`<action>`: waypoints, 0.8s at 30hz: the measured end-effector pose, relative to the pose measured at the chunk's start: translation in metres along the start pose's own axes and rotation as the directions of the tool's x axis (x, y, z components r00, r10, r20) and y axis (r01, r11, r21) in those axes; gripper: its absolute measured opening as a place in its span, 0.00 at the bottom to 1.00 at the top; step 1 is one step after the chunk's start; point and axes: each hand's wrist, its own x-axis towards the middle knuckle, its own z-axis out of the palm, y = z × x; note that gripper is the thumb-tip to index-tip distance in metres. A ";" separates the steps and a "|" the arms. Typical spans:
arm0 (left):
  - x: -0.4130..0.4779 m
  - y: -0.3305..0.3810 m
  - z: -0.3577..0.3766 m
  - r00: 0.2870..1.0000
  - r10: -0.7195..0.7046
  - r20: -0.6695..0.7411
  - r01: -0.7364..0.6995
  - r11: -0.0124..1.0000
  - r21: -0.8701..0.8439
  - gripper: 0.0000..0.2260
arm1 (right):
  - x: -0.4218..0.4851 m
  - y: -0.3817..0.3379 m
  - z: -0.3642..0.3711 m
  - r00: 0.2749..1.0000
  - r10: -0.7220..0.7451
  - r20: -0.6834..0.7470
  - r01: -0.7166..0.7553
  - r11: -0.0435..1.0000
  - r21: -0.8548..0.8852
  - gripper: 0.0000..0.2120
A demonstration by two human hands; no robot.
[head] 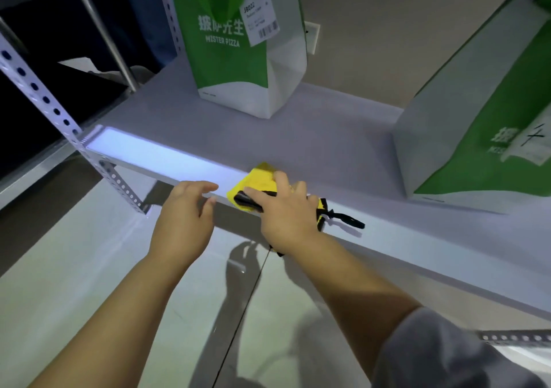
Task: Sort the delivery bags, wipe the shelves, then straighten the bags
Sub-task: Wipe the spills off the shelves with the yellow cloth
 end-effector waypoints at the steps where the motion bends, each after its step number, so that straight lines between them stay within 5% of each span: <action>1: -0.001 -0.001 0.000 1.000 -0.007 0.006 0.007 1.000 -0.002 0.11 | -0.003 0.002 0.001 0.999 -0.040 0.012 0.040 0.999 -0.006 0.29; 5: -0.009 0.004 -0.004 0.998 -0.035 0.050 0.035 0.999 -0.005 0.11 | -0.021 0.021 -0.009 0.987 -0.106 0.118 0.108 0.994 -0.015 0.37; 12: -0.042 0.070 -0.046 0.978 -0.116 0.176 0.122 0.992 -0.024 0.10 | -0.073 0.053 -0.088 0.932 0.050 0.358 -0.065 0.997 0.030 0.23; 24: -0.109 0.252 -0.217 0.929 -0.275 0.247 0.315 0.939 -0.139 0.08 | -0.182 0.002 -0.342 0.963 -0.087 0.254 -0.009 0.936 0.352 0.15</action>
